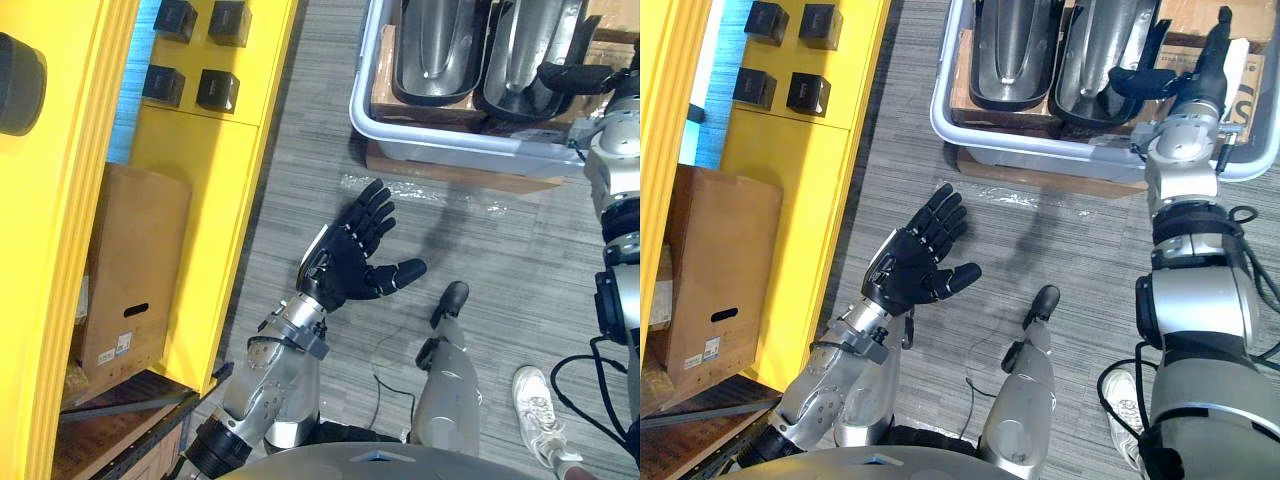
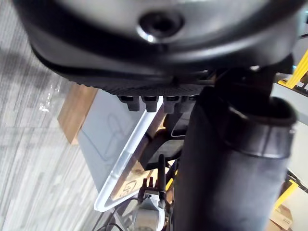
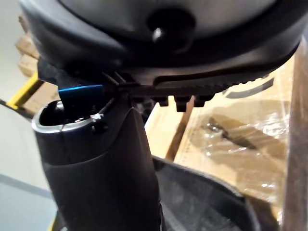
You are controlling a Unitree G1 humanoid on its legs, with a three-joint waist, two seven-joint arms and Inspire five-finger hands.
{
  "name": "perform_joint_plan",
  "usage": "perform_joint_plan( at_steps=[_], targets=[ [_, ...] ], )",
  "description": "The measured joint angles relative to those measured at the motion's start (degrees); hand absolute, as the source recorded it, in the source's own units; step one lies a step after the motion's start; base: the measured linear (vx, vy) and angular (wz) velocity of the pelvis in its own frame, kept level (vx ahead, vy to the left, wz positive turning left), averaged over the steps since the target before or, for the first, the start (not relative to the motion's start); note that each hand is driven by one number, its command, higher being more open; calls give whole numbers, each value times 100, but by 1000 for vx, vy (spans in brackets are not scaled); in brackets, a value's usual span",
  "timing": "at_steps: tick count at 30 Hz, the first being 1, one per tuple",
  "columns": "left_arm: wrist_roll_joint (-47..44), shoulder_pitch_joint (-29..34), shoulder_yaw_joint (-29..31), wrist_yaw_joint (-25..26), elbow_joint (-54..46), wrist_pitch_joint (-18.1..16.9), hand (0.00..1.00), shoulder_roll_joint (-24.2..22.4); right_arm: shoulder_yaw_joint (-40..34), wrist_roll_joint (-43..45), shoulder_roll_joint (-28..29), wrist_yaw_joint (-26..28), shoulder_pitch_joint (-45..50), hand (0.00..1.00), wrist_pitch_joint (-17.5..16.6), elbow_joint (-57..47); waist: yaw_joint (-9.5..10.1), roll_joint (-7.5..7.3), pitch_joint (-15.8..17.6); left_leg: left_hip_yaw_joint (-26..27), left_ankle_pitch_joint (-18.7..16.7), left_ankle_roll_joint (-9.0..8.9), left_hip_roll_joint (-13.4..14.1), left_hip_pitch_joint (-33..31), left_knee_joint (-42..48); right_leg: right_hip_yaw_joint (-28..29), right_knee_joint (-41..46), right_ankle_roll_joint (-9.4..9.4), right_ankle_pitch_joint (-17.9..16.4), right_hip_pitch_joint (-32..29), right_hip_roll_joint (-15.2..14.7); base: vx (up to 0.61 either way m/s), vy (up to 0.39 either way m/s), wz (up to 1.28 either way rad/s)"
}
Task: Walk over and take three plastic housings, then place them on the shelf
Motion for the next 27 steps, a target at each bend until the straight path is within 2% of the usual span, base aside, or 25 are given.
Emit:
perform_joint_plan(
  at_steps=[2, 4, 7, 13, 19, 21, 27],
  targets=[
    [-6, -6, -30, 30, 18, 0, 100, -9, 0, -15, -31, -91, -64, 0, 132, 110, 6, 17, 4, -39, 44, -9, -2, -15, -34, -31, 51, -26, -22, -31, -3, -15, -9, 7],
    [-9, -9, -77, 79, 82, 0, 100, -44, -45, -18, -91, -123, -369, 0, 504, 366, 16, 22, 1, -66, 63, -9, -1, -11, -28, -53, 103, -41, -34, -24, -7, -23, -7, 6],
    [-7, 7, -159, 162, 84, 1, 100, -44, -226, -33, -249, -100, -420, 0, 735, 547, 77, 22, 1, -119, 85, -12, -2, 30, -32, -79, 247, -37, -119, -9, -27, -20, -6, 9],
    [30, 58, -212, 265, 366, 1, 100, -37, -503, -20, -257, 22, -465, 0, 1486, 1014, 55, 23, 0, -94, 273, -38, 3, 280, -365, -70, 337, -65, -200, 39, -45, 0, 0, 0],
    [71, 374, -257, 604, 379, -15, 100, -29, -705, 108, -179, 93, -464, 0, 1801, 1085, 26, 25, -2, 57, 320, -51, 42, 571, -535, 34, 197, -49, -176, 208, -4, -1, -15, -11],
    [282, 383, -190, 818, 380, -16, 100, -19, -707, 391, -190, 91, -464, 0, 1936, 1093, 21, 24, -1, 99, 318, -54, 76, 570, -534, 56, 98, -58, -117, 225, 38, -7, -9, -9],
    [428, 413, 48, 1035, 333, -17, 100, 20, -903, 955, -190, -43, -383, 0, 1992, 1102, -2, 15, -4, 176, 317, -75, 142, 682, -555, 132, 29, -72, -68, 291, 113, 11, -9, -8]
  ],
)
